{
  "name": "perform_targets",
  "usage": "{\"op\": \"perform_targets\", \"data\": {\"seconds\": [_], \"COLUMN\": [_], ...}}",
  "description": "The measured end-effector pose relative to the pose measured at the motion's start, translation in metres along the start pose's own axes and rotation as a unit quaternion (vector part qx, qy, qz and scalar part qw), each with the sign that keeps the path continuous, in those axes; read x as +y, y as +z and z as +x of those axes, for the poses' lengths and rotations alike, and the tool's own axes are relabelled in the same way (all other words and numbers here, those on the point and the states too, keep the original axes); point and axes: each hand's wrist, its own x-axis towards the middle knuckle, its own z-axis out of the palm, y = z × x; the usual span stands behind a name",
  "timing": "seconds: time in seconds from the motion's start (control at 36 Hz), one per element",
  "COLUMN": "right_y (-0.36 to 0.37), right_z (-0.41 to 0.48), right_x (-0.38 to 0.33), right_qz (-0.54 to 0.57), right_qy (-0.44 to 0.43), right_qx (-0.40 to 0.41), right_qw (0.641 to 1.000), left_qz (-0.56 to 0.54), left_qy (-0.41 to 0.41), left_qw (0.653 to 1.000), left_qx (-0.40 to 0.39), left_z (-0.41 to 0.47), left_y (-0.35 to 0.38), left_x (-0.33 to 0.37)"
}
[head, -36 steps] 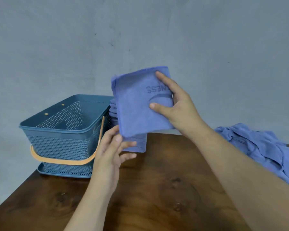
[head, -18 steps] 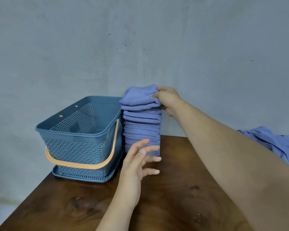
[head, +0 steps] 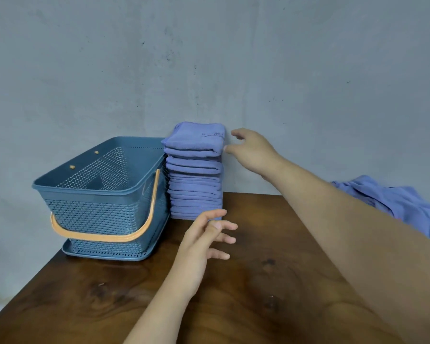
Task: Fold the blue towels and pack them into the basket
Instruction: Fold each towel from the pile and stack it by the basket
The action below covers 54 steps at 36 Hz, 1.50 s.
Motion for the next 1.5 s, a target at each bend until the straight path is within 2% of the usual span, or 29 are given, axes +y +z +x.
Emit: {"op": "perform_targets", "data": {"seconds": [0.14, 0.25, 0.36, 0.53, 0.58, 0.67, 0.75, 0.89, 0.92, 0.97, 1.03, 1.19, 1.28, 1.36, 1.44, 1.5], "right_y": [-0.036, -0.067, -0.104, -0.165, -0.184, -0.208, -0.223, -0.231, -0.230, -0.229, -0.228, -0.211, -0.195, -0.176, -0.160, -0.153], "right_z": [-0.086, -0.153, -0.193, -0.205, -0.194, -0.168, -0.142, -0.110, -0.109, -0.114, -0.118, -0.123, -0.129, -0.139, -0.155, -0.160], "right_x": [0.051, 0.105, 0.157, 0.211, 0.229, 0.256, 0.279, 0.306, 0.309, 0.309, 0.300, 0.227, 0.178, 0.134, 0.101, 0.094], "right_qz": [-0.013, -0.010, 0.015, -0.052, -0.105, -0.201, -0.252, -0.206, -0.208, -0.213, -0.188, -0.078, -0.015, 0.052, 0.162, 0.214], "right_qy": [0.011, 0.057, 0.112, 0.133, 0.136, 0.145, 0.208, 0.276, 0.271, 0.239, 0.196, 0.093, 0.021, -0.045, -0.086, -0.078], "right_qx": [-0.019, -0.010, 0.002, 0.072, 0.110, 0.140, 0.112, 0.045, 0.059, 0.147, 0.198, 0.234, 0.193, 0.109, -0.005, -0.037], "right_qw": [1.000, 0.998, 0.994, 0.987, 0.979, 0.959, 0.939, 0.938, 0.938, 0.936, 0.942, 0.965, 0.981, 0.992, 0.983, 0.973], "left_qz": [0.118, 0.296, 0.389, 0.540, 0.573, 0.582, 0.572, 0.543, 0.541, 0.537, 0.530, 0.494, 0.464, 0.398, 0.332, 0.292], "left_qy": [-0.004, 0.018, 0.047, 0.117, 0.143, 0.148, 0.154, 0.153, 0.152, 0.139, 0.125, 0.113, 0.115, 0.102, 0.088, 0.074], "left_qw": [0.991, 0.943, 0.910, 0.825, 0.797, 0.784, 0.795, 0.822, 0.823, 0.828, 0.835, 0.860, 0.878, 0.911, 0.935, 0.946], "left_qx": [-0.068, -0.150, -0.138, -0.117, -0.127, -0.156, -0.132, -0.081, -0.081, -0.080, -0.080, -0.061, -0.033, 0.027, 0.088, 0.118], "left_z": [-0.014, -0.022, -0.022, -0.029, -0.031, -0.029, -0.029, -0.029, -0.028, -0.027, -0.026, -0.024, -0.022, -0.019, -0.017, -0.016], "left_y": [0.031, 0.047, 0.064, 0.114, 0.131, 0.144, 0.143, 0.137, 0.135, 0.133, 0.131, 0.126, 0.120, 0.109, 0.100, 0.096], "left_x": [-0.024, -0.044, -0.048, -0.059, -0.062, -0.063, -0.064, -0.065, -0.065, -0.066, -0.066, -0.067, -0.065, -0.061, -0.056, -0.053]}}
